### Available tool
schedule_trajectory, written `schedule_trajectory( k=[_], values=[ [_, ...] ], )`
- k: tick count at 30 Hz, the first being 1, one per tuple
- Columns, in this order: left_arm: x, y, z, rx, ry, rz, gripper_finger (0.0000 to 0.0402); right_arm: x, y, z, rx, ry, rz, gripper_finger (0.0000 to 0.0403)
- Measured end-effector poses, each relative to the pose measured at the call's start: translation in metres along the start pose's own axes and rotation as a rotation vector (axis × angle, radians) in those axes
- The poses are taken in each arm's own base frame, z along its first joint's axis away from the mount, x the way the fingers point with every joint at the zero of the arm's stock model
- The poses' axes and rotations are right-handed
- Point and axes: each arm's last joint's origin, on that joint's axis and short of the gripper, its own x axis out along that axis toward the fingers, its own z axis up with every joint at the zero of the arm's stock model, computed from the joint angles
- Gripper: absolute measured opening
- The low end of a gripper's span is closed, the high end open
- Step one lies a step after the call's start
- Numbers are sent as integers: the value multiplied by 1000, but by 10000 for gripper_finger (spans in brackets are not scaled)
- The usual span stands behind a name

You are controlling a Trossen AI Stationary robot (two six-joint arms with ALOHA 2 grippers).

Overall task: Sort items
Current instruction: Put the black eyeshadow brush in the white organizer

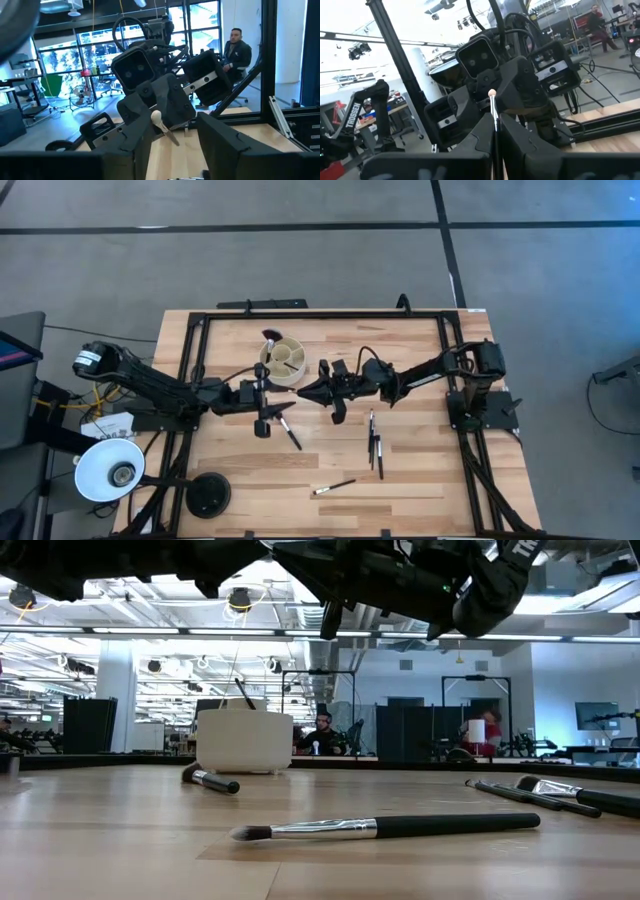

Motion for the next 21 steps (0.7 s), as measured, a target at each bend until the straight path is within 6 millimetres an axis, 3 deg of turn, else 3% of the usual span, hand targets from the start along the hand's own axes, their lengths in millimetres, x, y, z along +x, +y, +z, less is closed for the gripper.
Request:
schedule_trajectory(
  k=[14,21],
  values=[
    [1,4,0,-4,-2,14,18,0,0,-1,3,18,9,24],
    [1,3,0,-5,-4,11,19,-1,-3,-1,3,31,10,56]
  ],
)
